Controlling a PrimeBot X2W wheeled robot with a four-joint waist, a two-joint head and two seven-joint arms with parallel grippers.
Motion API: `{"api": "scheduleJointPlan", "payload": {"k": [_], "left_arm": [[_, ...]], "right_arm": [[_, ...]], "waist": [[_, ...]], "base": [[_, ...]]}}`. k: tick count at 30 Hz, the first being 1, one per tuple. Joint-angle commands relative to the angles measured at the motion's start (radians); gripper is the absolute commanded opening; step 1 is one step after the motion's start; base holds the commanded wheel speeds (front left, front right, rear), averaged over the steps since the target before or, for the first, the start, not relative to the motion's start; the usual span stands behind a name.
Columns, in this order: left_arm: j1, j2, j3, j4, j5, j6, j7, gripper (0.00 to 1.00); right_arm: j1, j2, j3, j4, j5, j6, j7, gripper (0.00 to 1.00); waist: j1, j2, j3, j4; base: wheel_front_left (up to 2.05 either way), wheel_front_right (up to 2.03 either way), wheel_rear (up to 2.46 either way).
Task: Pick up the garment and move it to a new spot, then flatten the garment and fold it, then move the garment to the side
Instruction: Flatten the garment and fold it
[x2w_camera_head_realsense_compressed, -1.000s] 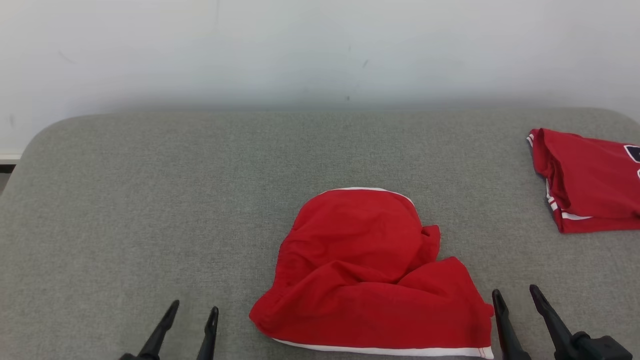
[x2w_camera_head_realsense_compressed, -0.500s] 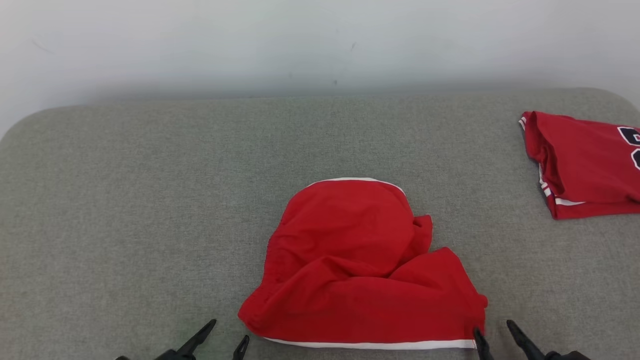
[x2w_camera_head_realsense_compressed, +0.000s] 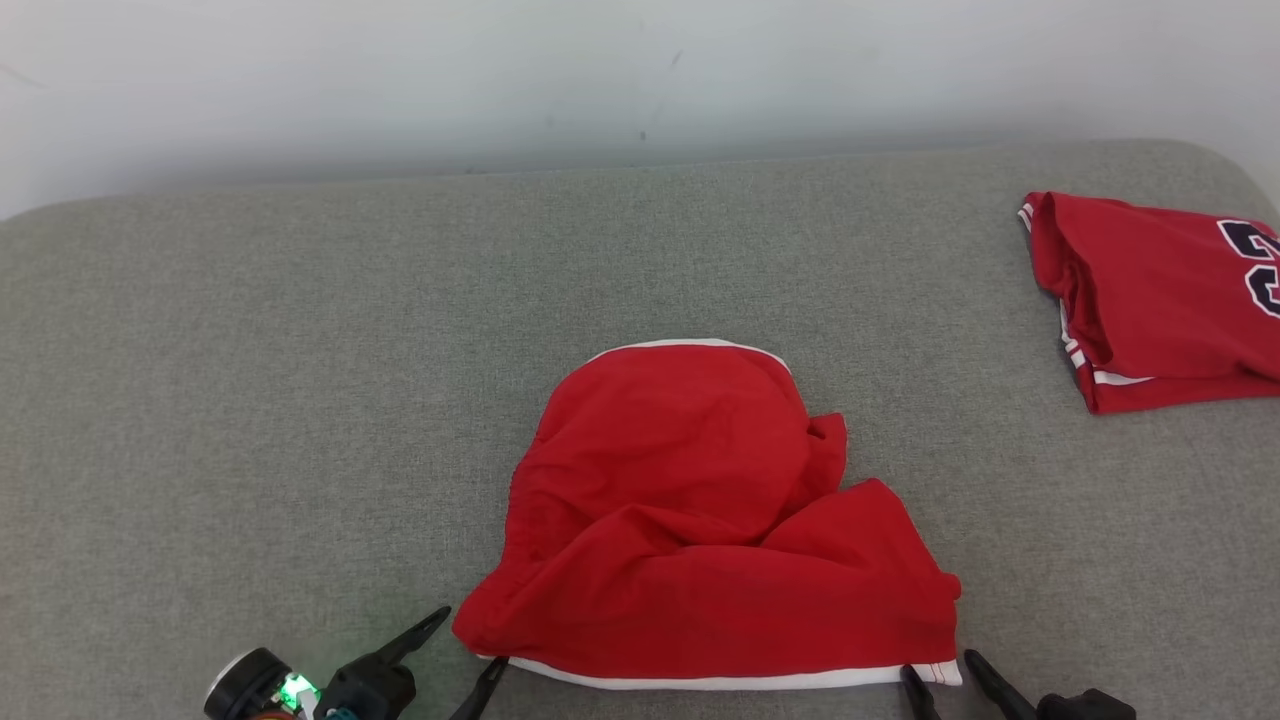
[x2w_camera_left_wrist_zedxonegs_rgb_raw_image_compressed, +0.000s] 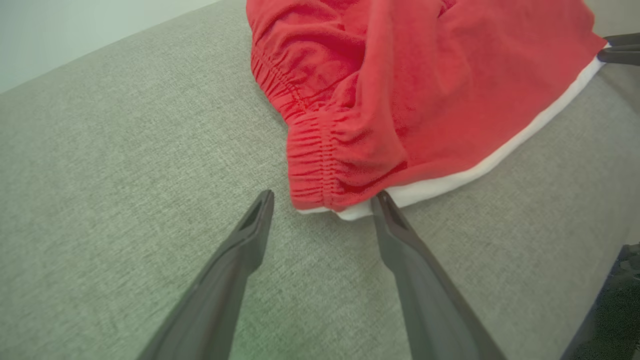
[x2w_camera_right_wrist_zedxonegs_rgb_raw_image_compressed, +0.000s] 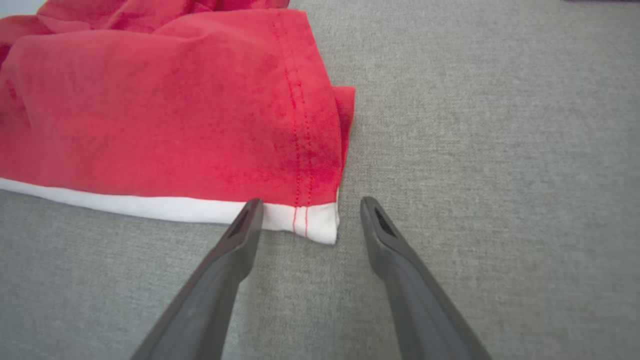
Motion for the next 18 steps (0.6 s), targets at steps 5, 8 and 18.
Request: {"api": "scheduleJointPlan", "payload": {"k": [5, 8, 18], "left_arm": [[-0.048, 0.011, -0.036, 0.023, -0.022, 0.002, -0.003, 1.0], [-0.051, 0.013, -0.056, 0.024, -0.027, 0.002, -0.003, 0.65], [0.025, -0.021, 0.05, -0.065, -0.013, 0.002, -0.003, 0.0]], "right_arm": [[-0.037, 0.021, 0.035, 0.035, 0.017, -0.003, 0.0, 1.0], [-0.047, 0.027, 0.046, 0.047, 0.023, -0.003, 0.0, 0.78], [-0.071, 0.04, 0.045, 0.006, 0.06, -0.003, -0.001, 0.0]], "waist": [[-0.0001, 0.0, 0.004, -0.009], [-0.0001, 0.0, 0.003, -0.011], [-0.0001, 0.0, -0.006, -0.008]], "base": [[0.0, 0.0, 0.0], [0.0, 0.0, 0.0], [0.0, 0.0, 0.0]]}}
